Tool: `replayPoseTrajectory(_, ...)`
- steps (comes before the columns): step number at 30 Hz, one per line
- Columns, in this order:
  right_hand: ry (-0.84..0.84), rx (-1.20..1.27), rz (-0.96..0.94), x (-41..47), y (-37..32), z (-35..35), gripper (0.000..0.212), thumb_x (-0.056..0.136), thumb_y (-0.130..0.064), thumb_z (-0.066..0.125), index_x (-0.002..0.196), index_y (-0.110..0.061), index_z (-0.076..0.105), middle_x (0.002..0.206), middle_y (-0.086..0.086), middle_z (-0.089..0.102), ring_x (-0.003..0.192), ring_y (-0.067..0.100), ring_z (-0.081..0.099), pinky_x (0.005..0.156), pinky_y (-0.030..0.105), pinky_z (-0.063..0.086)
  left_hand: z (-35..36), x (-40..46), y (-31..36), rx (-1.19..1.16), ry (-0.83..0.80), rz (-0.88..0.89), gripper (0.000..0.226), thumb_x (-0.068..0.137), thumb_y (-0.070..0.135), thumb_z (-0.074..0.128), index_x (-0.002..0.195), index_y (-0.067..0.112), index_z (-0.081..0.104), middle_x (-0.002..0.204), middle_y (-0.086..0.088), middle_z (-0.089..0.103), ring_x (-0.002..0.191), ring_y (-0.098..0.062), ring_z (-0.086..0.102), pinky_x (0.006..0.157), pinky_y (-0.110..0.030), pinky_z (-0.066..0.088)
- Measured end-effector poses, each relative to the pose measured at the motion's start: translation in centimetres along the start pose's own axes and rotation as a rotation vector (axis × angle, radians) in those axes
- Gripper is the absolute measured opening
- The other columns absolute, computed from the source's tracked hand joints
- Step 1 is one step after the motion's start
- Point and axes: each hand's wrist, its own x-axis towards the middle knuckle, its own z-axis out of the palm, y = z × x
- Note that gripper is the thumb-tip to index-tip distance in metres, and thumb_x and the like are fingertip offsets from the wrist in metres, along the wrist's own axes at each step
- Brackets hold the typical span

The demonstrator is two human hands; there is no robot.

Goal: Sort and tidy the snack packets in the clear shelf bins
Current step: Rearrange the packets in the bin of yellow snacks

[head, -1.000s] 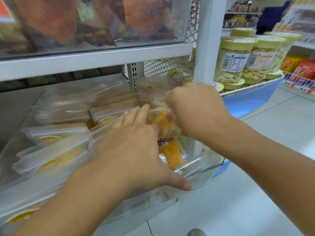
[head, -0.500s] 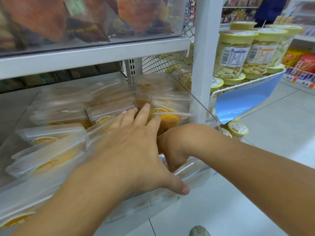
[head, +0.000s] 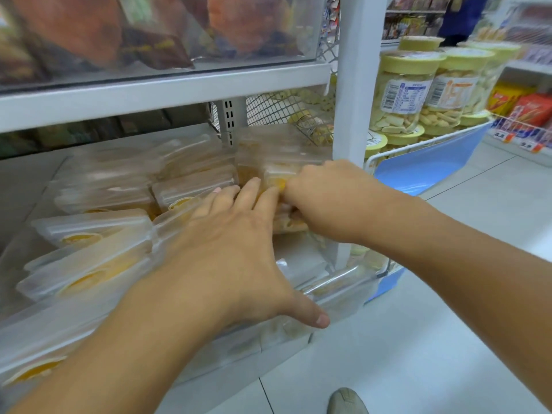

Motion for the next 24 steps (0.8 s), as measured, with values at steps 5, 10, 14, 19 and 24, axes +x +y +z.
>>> replayPoseTrajectory(5,0.279,-0.048,0.220,-0.1,1.3,-0.7,0.007,0.095,-0.018,0.059,0.091,-0.024,0.057,0.069,-0.002,0.040,0.064,0.028,0.044,0.051,0.028,0.023,0.0,-0.3,0.0,-0.076,0.050,0.027,0.163,0.027,0.095,0.069,0.150,0.042,-0.025,0.166,0.014,-0.007,0.154,-0.015,0.002,0.124,-0.036,0.010)
replayPoseTrajectory(10,0.317,0.065,0.198,-0.2,1.4,0.5,0.016,0.094,-0.036,0.062,0.086,-0.029,0.049,0.087,-0.001,0.063,0.079,0.030,0.062,0.062,0.032,0.033,-0.1,-0.1,0.0,-0.014,-0.008,-0.010,0.148,0.030,0.100,0.061,0.153,0.038,0.010,0.167,0.004,-0.006,0.153,-0.022,0.002,0.123,-0.042,0.013)
replayPoseTrajectory(14,0.275,0.234,0.146,-1.5,1.4,-0.1,0.023,0.089,-0.042,0.068,0.101,-0.028,0.054,0.098,-0.006,0.063,0.089,0.023,0.061,0.070,0.035,0.048,-0.3,0.1,0.1,0.012,-0.075,-0.045,0.152,0.033,0.101,0.059,0.159,0.032,0.011,0.165,0.007,-0.024,0.153,-0.019,-0.013,0.123,-0.040,0.004)
replayPoseTrajectory(19,0.049,0.584,-0.032,-5.1,2.1,-3.8,0.052,0.058,-0.066,0.082,0.099,-0.038,0.068,0.097,-0.018,0.056,0.088,0.000,0.054,0.074,0.027,0.050,-0.1,0.1,-0.1,0.001,-0.065,-0.038,0.147,0.029,0.103,0.055,0.156,0.039,0.020,0.164,0.014,-0.021,0.153,-0.019,-0.009,0.123,-0.041,0.008)
replayPoseTrajectory(24,-0.287,0.448,-0.136,-5.8,2.0,-3.6,0.077,0.041,-0.073,0.086,0.111,-0.050,0.062,0.121,-0.029,0.035,0.117,-0.004,0.034,0.095,0.026,0.043,-0.1,0.3,-0.1,-0.001,-0.063,-0.047,0.143,0.029,0.102,0.059,0.154,0.040,0.025,0.164,0.014,-0.020,0.153,-0.018,-0.009,0.123,-0.040,0.006)
